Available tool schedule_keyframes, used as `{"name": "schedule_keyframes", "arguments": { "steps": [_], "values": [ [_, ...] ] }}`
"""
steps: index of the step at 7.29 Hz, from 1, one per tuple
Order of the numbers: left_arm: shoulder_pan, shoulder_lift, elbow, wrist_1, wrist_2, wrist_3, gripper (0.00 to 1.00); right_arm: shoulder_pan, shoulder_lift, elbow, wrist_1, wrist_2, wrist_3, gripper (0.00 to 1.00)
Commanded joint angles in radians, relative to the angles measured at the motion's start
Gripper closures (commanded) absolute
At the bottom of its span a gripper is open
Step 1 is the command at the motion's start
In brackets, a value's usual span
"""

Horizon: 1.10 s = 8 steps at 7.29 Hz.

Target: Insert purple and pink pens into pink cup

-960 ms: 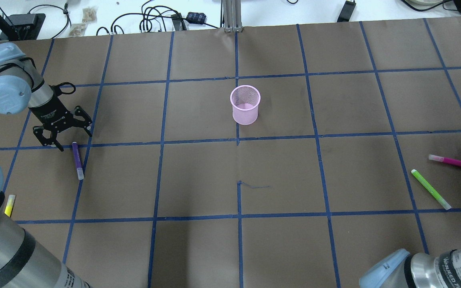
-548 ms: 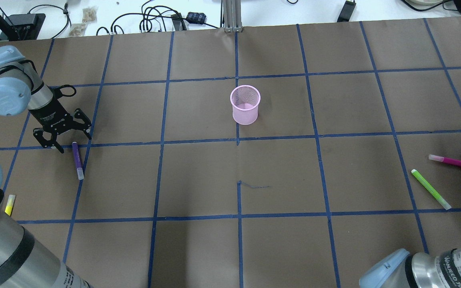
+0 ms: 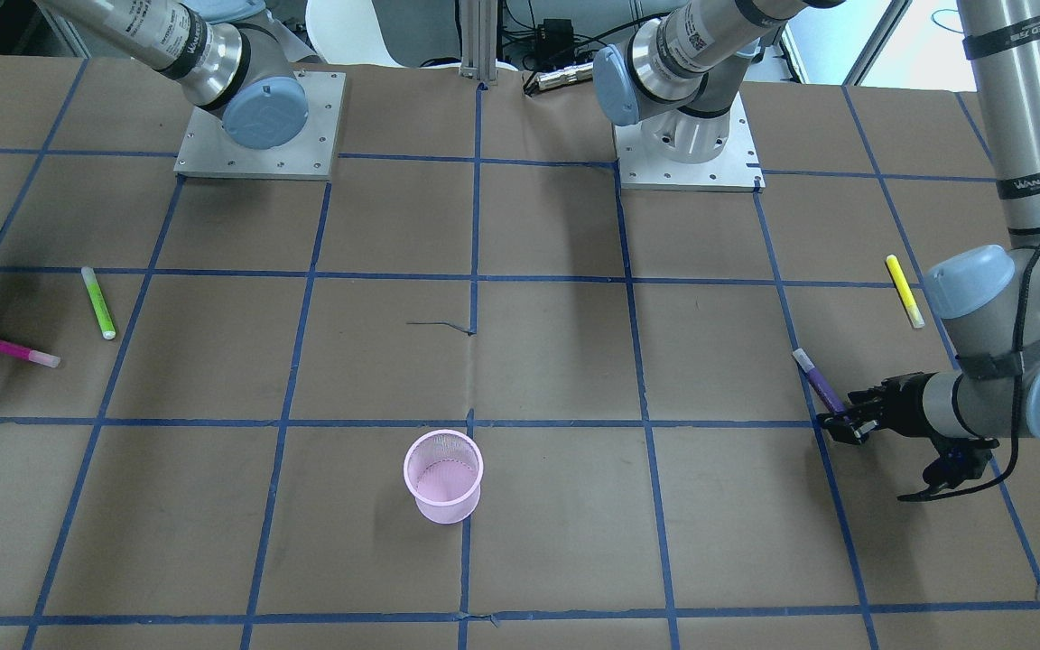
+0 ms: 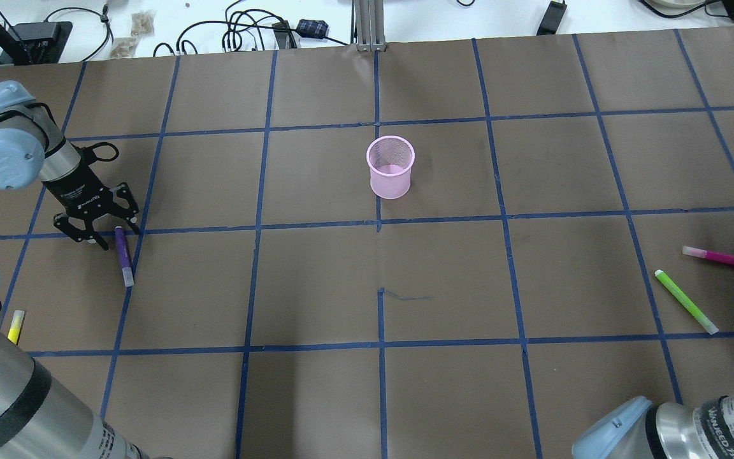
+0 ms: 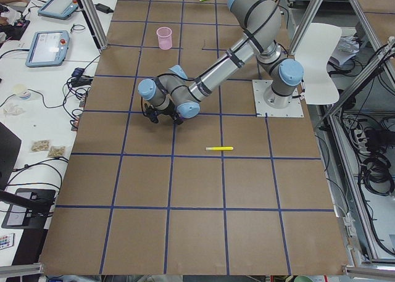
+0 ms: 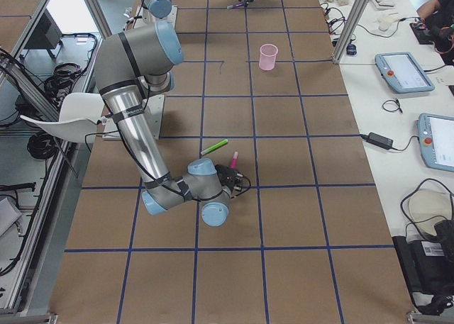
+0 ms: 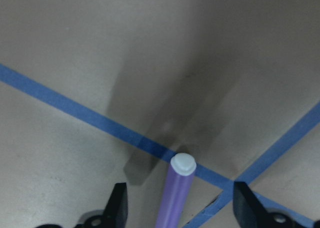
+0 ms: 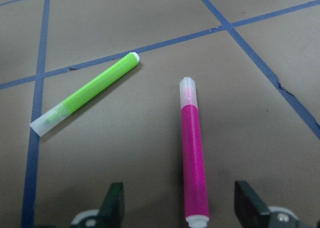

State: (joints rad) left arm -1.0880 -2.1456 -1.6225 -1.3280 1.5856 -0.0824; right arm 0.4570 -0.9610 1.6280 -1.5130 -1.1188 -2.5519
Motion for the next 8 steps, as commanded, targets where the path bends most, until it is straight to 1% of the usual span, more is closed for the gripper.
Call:
{"name": "schedule_keyframes", "arguments": {
  "steps": [1, 2, 3, 4, 5, 6, 7, 8],
  "values": [
    [0.000, 0.000, 0.000, 0.001, -0.022, 0.006, 0.63, 0.000, 0.001, 0.032, -0.041, -0.001, 0.001, 0.19],
    [0.000, -0.002, 0.001, 0.003, -0.026, 0.006, 0.71, 0.000, 0.001, 0.039, -0.061, -0.001, 0.007, 0.20],
    [0.000, 0.000, 0.003, 0.004, -0.026, 0.006, 0.80, 0.000, 0.001, 0.038, -0.067, 0.001, 0.013, 0.23],
    [0.000, 0.006, 0.003, 0.004, -0.026, 0.007, 0.88, 0.000, 0.002, 0.039, -0.067, 0.001, 0.010, 0.23],
    [0.000, 0.009, 0.003, 0.004, -0.026, 0.004, 0.91, 0.000, 0.013, 0.038, -0.069, -0.001, 0.004, 0.36],
    [0.000, 0.016, 0.004, 0.003, -0.026, 0.003, 0.92, 0.000, 0.016, 0.033, -0.067, -0.001, 0.001, 0.52],
    [0.000, 0.022, 0.004, 0.003, -0.027, 0.003, 1.00, 0.000, 0.018, 0.035, -0.064, -0.003, 0.015, 0.69],
    [0.000, 0.027, 0.006, 0.003, -0.027, 0.001, 1.00, 0.000, 0.018, 0.035, -0.064, -0.001, 0.015, 0.78]
  ]
}}
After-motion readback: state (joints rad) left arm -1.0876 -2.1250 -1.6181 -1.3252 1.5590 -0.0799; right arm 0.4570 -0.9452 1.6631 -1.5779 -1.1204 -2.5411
